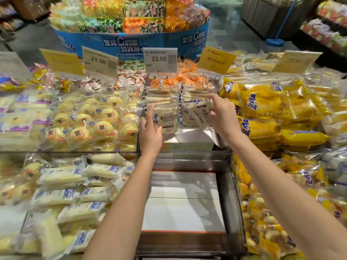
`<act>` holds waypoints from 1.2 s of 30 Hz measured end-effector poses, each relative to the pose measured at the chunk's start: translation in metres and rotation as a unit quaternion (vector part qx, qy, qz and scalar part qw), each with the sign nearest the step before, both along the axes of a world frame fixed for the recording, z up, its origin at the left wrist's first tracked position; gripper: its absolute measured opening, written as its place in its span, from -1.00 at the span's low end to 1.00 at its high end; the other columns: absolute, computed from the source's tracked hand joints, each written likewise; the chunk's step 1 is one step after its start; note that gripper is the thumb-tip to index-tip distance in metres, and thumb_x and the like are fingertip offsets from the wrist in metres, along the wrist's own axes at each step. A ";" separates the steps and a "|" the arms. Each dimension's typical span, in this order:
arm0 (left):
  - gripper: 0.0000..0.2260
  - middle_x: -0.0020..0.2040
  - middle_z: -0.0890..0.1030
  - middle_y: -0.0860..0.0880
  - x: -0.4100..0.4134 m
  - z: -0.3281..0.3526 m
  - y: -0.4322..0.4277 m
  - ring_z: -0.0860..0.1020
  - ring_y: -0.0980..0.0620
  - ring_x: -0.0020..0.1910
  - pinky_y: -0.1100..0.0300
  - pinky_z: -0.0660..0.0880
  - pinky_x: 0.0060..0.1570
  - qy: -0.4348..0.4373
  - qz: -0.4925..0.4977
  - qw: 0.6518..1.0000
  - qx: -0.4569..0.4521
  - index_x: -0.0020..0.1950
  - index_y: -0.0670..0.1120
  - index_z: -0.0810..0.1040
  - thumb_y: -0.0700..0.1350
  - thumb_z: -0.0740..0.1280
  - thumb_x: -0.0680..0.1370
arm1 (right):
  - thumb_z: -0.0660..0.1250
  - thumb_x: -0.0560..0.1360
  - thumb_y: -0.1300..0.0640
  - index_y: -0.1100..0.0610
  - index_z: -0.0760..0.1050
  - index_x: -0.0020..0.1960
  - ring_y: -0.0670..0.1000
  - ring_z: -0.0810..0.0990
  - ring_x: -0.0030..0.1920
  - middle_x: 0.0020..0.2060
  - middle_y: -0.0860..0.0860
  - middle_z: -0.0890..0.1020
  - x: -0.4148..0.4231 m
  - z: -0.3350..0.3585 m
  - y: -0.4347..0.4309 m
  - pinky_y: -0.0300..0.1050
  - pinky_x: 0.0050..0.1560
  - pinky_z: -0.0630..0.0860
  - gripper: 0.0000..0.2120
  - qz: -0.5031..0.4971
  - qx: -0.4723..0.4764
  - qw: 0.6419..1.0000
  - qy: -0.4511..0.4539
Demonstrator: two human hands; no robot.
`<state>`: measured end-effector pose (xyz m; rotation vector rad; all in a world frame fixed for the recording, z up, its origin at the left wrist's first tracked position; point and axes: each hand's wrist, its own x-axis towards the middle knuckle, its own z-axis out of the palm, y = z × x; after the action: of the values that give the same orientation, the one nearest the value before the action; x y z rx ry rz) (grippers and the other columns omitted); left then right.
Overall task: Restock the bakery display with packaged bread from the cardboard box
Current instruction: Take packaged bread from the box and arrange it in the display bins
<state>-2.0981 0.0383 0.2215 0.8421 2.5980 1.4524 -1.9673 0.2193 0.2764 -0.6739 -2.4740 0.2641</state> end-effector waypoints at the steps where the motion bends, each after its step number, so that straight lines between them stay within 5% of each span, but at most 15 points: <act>1: -0.26 0.54 0.14 -0.14 -0.002 -0.001 0.001 0.54 0.03 -0.02 0.17 0.49 -0.25 0.019 -0.015 0.998 -0.058 0.58 0.23 0.03 -0.31 0.29 0.59 | 0.22 0.41 0.52 0.20 0.46 0.33 0.24 0.51 0.01 0.01 0.17 0.64 -0.004 0.003 0.001 0.11 0.01 0.38 -0.47 -0.003 0.008 1.000 -0.011; 3: -0.21 0.56 -0.01 -0.13 -0.005 -0.005 0.002 0.57 -0.09 -0.03 0.11 0.54 -0.28 0.049 -0.025 0.988 -0.147 0.59 0.17 -0.01 -0.35 0.31 0.55 | 0.23 0.45 0.47 0.11 0.46 0.38 0.22 0.48 0.12 0.16 0.13 0.62 -0.013 0.007 0.002 0.06 0.05 0.31 -0.45 0.010 0.029 0.996 -0.082; 5: -0.15 0.57 -0.17 -0.03 -0.007 -0.014 0.007 0.50 -0.19 0.24 0.05 0.61 -0.18 0.114 -0.008 0.976 -0.184 0.61 0.04 -0.01 -0.44 0.32 0.48 | 0.23 0.50 0.42 0.03 0.41 0.44 0.21 0.44 0.20 0.23 0.11 0.59 -0.022 0.008 0.000 0.06 0.10 0.30 -0.43 0.026 0.053 0.988 -0.142; 8: -0.19 0.56 -0.32 0.07 -0.003 -0.018 0.016 -0.04 -0.23 0.58 -0.08 0.57 0.13 0.187 0.011 0.956 -0.224 0.61 -0.09 0.02 -0.52 0.22 0.46 | 0.13 0.55 0.41 -0.06 0.33 0.50 0.21 0.38 0.24 0.23 0.14 0.56 -0.034 0.010 -0.001 0.10 0.16 0.30 -0.39 0.012 0.066 0.983 -0.168; 11: -0.17 0.61 -0.25 -0.04 -0.009 -0.011 0.018 -0.33 -0.14 0.55 -0.18 0.20 0.48 0.231 -0.020 0.933 -0.276 0.62 -0.03 -0.06 -0.50 0.20 0.48 | 0.07 0.56 0.41 -0.15 0.08 0.57 0.25 0.36 0.27 0.27 0.22 0.46 -0.043 0.009 -0.005 0.12 0.19 0.35 -0.28 -0.023 0.071 0.978 -0.195; 14: -0.16 0.62 -0.19 -0.12 -0.024 -0.008 0.021 -0.30 -0.14 0.56 -0.04 -0.26 0.50 0.240 -0.079 0.919 -0.303 0.61 0.09 -0.12 -0.40 0.27 0.53 | 0.25 0.51 0.43 -0.11 -0.13 0.60 0.25 0.41 0.23 0.28 0.30 0.40 -0.045 -0.014 -0.014 0.04 0.11 0.47 -0.11 0.000 0.043 0.982 -0.183; 17: -0.25 0.60 -0.25 -0.15 -0.032 -0.011 0.023 -0.28 -0.18 0.57 -0.05 -0.32 0.47 0.230 -0.126 0.906 -0.333 0.61 0.14 -0.12 -0.05 0.32 0.60 | 0.49 0.43 0.27 0.10 0.08 0.59 0.29 0.48 0.22 0.25 0.34 0.46 -0.035 -0.048 -0.014 0.11 0.21 0.48 -0.13 0.040 0.081 0.982 -0.168; 20: -0.20 0.61 -0.12 -0.12 -0.036 -0.015 0.020 -0.19 -0.18 0.59 -0.10 0.03 0.53 0.253 -0.107 0.901 -0.336 0.60 0.19 -0.05 -0.10 0.39 0.55 | 0.52 0.41 0.11 0.11 0.23 0.55 0.35 0.29 0.44 0.39 0.33 0.39 -0.023 -0.067 -0.007 0.34 0.41 0.20 -0.20 0.041 0.142 0.973 -0.176; 22: -0.14 0.53 0.01 -0.12 -0.039 -0.013 0.022 -0.10 -0.22 0.57 -0.02 0.46 0.26 0.261 -0.069 0.908 -0.320 0.57 0.23 -0.02 -0.25 0.41 0.50 | 0.45 0.45 -0.07 -0.07 0.09 0.59 0.35 0.04 0.54 0.52 0.28 0.18 -0.018 -0.068 0.000 0.44 0.41 -0.11 -0.17 0.042 0.146 0.967 -0.204; 25: -0.02 0.49 -0.09 -0.08 -0.041 -0.011 0.027 -0.16 -0.27 0.56 0.05 0.56 0.08 0.265 -0.056 0.906 -0.326 0.57 0.26 -0.12 -0.34 0.42 0.45 | 0.35 0.51 -0.17 -0.20 -0.25 0.54 0.31 -0.25 0.55 0.58 0.21 -0.14 -0.017 -0.067 0.012 0.42 0.36 -0.29 -0.11 0.062 0.132 0.956 -0.255; 28: 0.04 0.58 -0.24 -0.11 -0.043 -0.014 0.031 -0.28 -0.26 0.55 -0.24 0.11 0.49 0.292 -0.065 0.894 -0.332 0.57 0.24 -0.24 -0.32 0.42 0.45 | 0.39 0.50 -0.12 -0.21 -0.26 0.55 0.32 -0.20 0.55 0.58 0.18 -0.12 -0.020 -0.068 0.020 0.44 0.37 -0.25 -0.07 0.066 0.161 0.954 -0.244; 30: 0.01 0.59 -0.28 -0.14 -0.042 -0.014 0.035 -0.32 -0.21 0.55 -0.30 -0.19 0.49 0.306 -0.074 0.884 -0.345 0.56 0.22 -0.30 -0.33 0.37 0.48 | 0.45 0.45 -0.08 -0.14 -0.18 0.58 0.33 -0.11 0.55 0.59 0.17 -0.03 -0.028 -0.068 0.024 0.48 0.39 -0.18 -0.02 0.069 0.185 0.953 -0.232; 33: -0.08 0.59 -0.33 -0.10 -0.041 -0.013 0.038 -0.36 -0.19 0.54 -0.39 -0.27 0.41 0.297 -0.110 0.882 -0.349 0.58 0.19 -0.25 -0.26 0.34 0.52 | 0.49 0.43 0.00 -0.04 -0.13 0.60 0.30 -0.10 0.56 0.59 0.15 0.00 -0.042 -0.068 0.024 0.47 0.41 -0.21 0.00 0.076 0.235 0.945 -0.213; 36: -0.18 0.60 -0.29 -0.07 -0.042 -0.017 0.037 -0.35 -0.16 0.55 -0.50 -0.23 0.36 0.315 -0.146 0.866 -0.359 0.61 0.15 -0.15 0.04 0.37 0.55 | 0.47 0.45 -0.01 0.05 -0.23 0.60 0.26 -0.08 0.57 0.59 0.14 0.01 -0.048 -0.075 0.026 0.44 0.42 -0.23 0.04 0.081 0.273 0.941 -0.182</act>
<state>-2.1400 0.0752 0.2043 1.6454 2.8569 0.0525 -2.0150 0.2451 0.2017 -0.2970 -2.7674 -0.5221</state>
